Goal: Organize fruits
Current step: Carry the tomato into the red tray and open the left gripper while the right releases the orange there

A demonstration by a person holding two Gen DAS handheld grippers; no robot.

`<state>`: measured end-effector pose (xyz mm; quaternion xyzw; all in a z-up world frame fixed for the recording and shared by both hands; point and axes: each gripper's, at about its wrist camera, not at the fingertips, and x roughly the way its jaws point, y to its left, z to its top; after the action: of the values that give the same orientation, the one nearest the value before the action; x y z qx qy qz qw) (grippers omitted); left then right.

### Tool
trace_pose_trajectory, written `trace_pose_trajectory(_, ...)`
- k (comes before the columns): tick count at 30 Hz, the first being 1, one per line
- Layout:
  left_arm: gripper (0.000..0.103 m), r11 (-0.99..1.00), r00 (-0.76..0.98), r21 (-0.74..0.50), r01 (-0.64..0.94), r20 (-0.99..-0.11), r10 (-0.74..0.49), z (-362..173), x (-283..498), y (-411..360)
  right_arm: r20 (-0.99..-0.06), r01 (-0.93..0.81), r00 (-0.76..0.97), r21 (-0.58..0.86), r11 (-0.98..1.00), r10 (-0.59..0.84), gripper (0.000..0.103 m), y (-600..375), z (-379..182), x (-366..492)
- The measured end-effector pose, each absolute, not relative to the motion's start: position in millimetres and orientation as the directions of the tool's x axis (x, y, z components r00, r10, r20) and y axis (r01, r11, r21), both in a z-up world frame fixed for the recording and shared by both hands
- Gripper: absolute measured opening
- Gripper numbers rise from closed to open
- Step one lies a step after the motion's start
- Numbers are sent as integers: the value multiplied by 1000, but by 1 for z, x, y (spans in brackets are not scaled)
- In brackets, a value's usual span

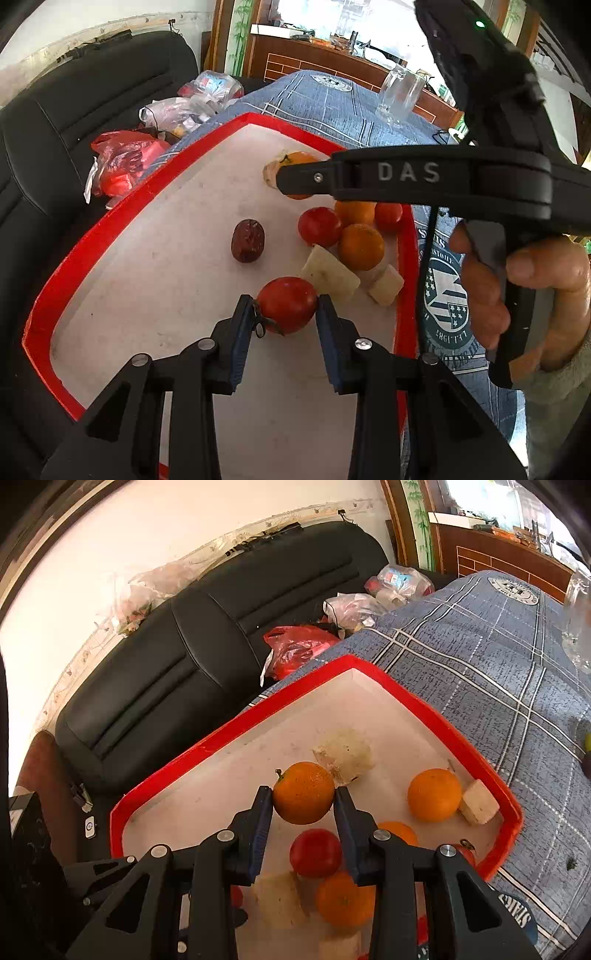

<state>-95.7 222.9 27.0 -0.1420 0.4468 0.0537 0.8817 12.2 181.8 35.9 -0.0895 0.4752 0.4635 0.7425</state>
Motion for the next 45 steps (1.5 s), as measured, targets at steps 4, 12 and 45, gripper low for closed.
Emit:
trace_pose_trajectory(4, 32, 954, 595, -206, -220, -803, -36, 27, -95, 222, -801, -780, 111, 296, 551, 588, 34, 187, 28, 15)
trace_pose_trajectory(12, 32, 953, 594, -221, -209, -802, -56, 27, -93, 219, -825, -791, 123, 255, 557, 551, 35, 194, 17, 14)
trace_pose_trajectory(45, 59, 959, 623, -146, -242, -782, 38, 30, -106, 207, -729, -730, 326, 210, 650, 601, 81, 87, 68, -38)
